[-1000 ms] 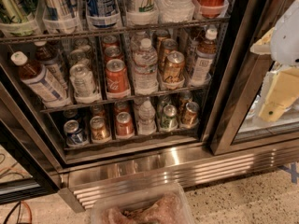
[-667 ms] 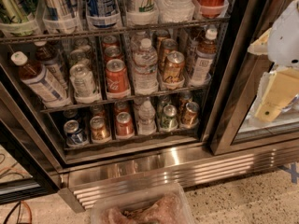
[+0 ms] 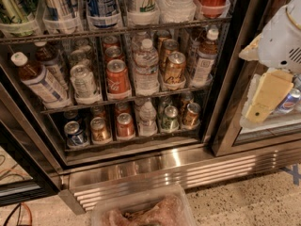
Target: Pick redbull can from top shelf of fridge
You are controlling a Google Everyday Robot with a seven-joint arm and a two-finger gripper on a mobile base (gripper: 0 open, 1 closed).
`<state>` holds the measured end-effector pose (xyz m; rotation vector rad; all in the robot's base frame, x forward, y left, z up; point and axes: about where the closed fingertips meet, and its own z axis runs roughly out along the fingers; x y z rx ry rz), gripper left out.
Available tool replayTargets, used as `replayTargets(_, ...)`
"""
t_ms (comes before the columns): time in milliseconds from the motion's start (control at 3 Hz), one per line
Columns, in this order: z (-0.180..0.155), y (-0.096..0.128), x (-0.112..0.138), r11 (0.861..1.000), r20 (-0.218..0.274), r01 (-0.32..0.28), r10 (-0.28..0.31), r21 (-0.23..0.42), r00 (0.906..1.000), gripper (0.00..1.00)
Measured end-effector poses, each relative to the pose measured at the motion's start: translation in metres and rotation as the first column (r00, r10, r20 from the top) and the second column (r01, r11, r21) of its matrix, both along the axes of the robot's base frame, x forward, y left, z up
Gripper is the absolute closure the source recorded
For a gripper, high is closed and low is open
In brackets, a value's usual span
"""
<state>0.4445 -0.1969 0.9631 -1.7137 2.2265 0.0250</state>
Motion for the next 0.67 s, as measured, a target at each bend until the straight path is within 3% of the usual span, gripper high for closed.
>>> replayTargets(333, 0.001, 0.006, 0.001, 1.000, 0.021, 0.005, -0.006, 0.002, 0.9998, 0.00)
replayTargets(667, -0.005, 0.042, -0.005, 0.996, 0.056, 0.065, -0.069, 0.068, 0.9961, 0.00)
